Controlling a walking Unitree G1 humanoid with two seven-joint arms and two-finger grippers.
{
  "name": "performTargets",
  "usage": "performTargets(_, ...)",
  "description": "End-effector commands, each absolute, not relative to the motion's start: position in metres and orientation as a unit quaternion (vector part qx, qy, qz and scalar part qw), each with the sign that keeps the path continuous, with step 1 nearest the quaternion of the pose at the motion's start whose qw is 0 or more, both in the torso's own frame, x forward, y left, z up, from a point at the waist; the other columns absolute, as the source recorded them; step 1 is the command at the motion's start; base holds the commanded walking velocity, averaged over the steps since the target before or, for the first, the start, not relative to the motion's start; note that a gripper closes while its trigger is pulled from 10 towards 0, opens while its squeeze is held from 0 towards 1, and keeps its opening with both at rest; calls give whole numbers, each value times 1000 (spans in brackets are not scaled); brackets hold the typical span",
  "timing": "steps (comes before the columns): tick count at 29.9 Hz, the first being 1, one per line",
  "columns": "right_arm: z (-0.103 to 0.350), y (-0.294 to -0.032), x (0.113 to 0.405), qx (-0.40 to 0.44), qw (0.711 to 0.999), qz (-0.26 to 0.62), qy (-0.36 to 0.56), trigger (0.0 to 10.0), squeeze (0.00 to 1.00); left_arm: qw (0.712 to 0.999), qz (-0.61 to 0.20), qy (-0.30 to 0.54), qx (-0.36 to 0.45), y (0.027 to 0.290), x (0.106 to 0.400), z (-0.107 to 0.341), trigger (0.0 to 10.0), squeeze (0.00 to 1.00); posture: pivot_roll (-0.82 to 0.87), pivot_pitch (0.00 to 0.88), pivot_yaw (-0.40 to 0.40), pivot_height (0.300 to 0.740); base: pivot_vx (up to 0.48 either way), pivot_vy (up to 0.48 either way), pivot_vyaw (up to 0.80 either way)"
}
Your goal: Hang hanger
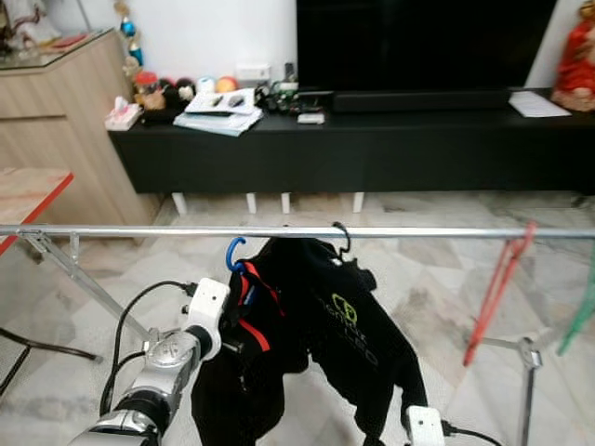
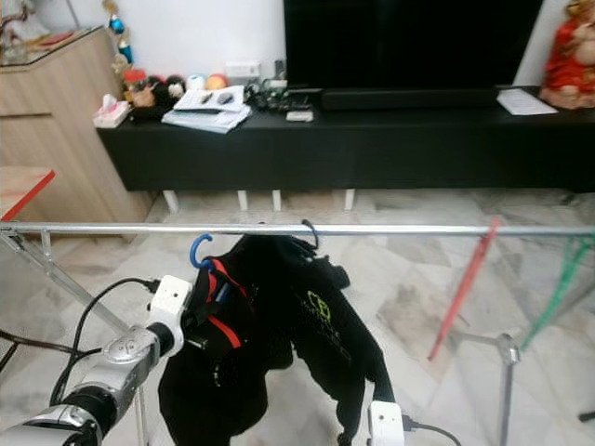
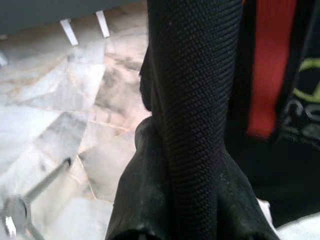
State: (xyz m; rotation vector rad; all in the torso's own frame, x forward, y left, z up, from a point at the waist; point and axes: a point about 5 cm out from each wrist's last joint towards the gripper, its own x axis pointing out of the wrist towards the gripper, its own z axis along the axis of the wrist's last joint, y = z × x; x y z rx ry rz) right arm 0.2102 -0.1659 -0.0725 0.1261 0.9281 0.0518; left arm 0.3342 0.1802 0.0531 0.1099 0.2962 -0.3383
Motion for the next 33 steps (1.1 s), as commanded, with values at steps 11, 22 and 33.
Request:
performTargets(11, -74, -173, 207, 52, 890, 20, 453, 10000, 0, 962, -229, 135, 61, 169, 336, 59, 10000, 0, -28, 0, 57, 740, 0, 0, 0)
performTargets(22, -73, -173, 208, 49, 890, 24, 453, 10000, 0, 952, -256, 141, 87, 166, 337, 61, 10000, 0, -26, 0, 59, 740, 0, 0, 0)
performTargets(33, -74, -174, 207, 44, 889, 28, 455, 10000, 0, 952, -253, 134, 113, 162, 351, 77, 10000, 0, -23, 0, 49, 740, 0, 0, 0)
